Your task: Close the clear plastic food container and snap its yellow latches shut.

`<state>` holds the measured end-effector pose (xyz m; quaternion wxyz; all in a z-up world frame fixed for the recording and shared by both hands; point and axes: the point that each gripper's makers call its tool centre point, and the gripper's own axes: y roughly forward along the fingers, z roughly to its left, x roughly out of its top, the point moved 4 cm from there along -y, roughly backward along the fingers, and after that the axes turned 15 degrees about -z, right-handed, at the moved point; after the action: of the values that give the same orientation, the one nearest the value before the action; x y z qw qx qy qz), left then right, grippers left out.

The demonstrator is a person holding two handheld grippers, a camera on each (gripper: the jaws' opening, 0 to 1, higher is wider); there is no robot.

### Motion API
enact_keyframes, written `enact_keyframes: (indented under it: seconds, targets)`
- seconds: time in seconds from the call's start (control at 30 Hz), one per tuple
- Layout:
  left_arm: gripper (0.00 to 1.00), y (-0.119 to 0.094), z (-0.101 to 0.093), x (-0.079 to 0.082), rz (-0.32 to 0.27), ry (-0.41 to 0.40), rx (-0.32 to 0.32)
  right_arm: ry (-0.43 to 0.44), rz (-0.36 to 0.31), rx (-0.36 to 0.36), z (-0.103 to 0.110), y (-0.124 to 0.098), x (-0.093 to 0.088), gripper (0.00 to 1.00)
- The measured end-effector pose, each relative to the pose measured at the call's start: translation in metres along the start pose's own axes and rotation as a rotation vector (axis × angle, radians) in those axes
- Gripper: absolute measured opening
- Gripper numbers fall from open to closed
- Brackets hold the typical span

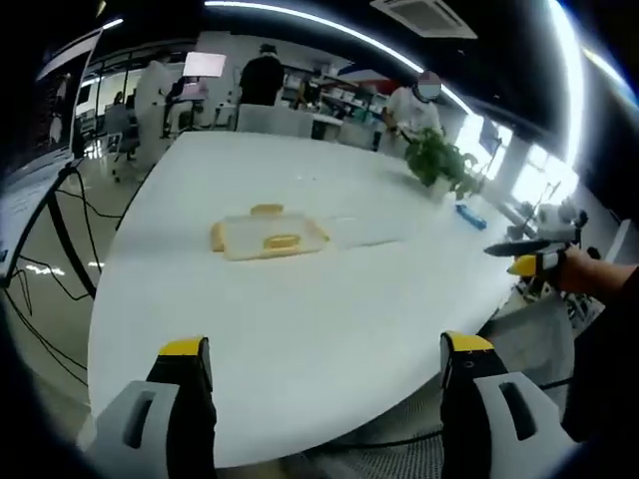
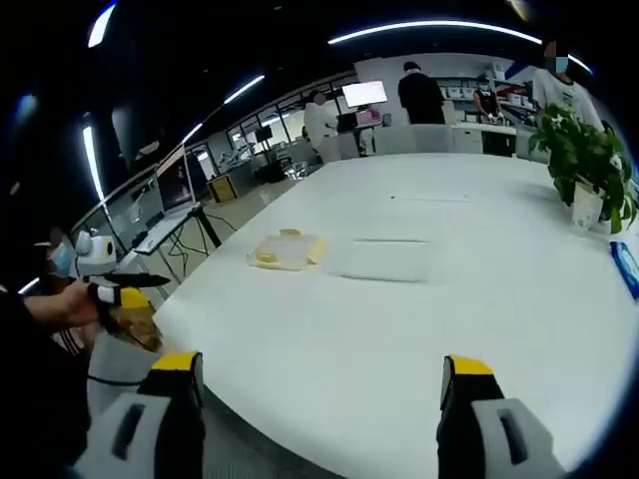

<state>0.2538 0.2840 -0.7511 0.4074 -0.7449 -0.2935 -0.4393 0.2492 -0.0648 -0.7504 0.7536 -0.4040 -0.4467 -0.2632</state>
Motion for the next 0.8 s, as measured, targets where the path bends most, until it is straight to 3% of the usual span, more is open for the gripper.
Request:
enact_keyframes:
  seconds: [0.43, 0.5, 0.67, 0.8]
  targets:
    - [0.95, -0.0001, 0.0035, -0.0021, 0.01, 0.018, 0.016, -0.012, 0.004, -0.009, -0.0023, -0.0046, -0.0035, 1.0]
    - [0.94, -0.001, 0.0025, -0.0035, 0.026, 0.06, 0.015, 0.0, 0.0, -0.008, -0.0023, -0.0046, -0.0055, 1.0]
    - [0.94, -0.0022, 0.0016, -0.0049, 0.038, 0.06, 0.006, 0.065, -0.011, -0.007, -0.001, -0.0042, -0.0063, 1.0]
    - [0.91, -0.0031, 0.0029, -0.0035, 0.04, 0.051, 0.006, 0.034, 0.007, -0.004, -0.0017, -0.0039, -0.0069, 1.0]
